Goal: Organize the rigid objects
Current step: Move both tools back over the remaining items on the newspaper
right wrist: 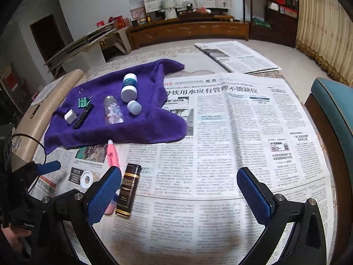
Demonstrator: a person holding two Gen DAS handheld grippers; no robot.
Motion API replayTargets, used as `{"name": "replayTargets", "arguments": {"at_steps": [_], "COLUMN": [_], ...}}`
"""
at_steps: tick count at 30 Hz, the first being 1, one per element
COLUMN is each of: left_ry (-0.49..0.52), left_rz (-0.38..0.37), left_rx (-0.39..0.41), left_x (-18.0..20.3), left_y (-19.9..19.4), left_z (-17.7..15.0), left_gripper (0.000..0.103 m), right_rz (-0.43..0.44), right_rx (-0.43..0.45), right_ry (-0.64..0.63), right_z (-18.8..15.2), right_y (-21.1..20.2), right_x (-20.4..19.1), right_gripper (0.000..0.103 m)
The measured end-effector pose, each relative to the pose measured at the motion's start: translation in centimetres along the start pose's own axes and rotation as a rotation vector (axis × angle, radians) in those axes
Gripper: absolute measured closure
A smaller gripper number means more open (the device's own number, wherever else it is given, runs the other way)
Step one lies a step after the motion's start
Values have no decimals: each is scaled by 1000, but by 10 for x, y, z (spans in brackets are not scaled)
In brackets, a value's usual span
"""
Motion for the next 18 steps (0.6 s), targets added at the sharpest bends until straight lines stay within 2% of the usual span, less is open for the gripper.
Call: {"name": "replayTargets", "arguments": {"at_steps": [2, 10, 12, 18], "left_ry": [5, -4, 2, 41], "left_rz": [16, 85, 99, 107], "left_rx": [6, 34, 47, 61], "left_x": [3, -2, 0, 16], "left_y": [6, 18, 19, 21], "left_z": [-3, 6, 8, 9], "left_gripper": [0, 1, 4, 36], "right_rz": [-15, 27, 32, 54], "right_rx": [4, 39, 32, 33], "right_ry": [9, 31, 36, 62], "right_z": [-1, -2, -5, -8], "right_y": [0, -12, -12, -16], "right_x": [5, 11, 14, 20], "right_gripper": [0, 0, 0, 0]}}
Point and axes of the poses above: each gripper's, at about its wrist camera, not at the fingertips, and y roughly the way its jaws point, x to its right, z to its top, the point moved 9 cm from there along y, roughly the way its jaws point, and after that the axes turned 6 degrees about z, right-handed, at the moved point
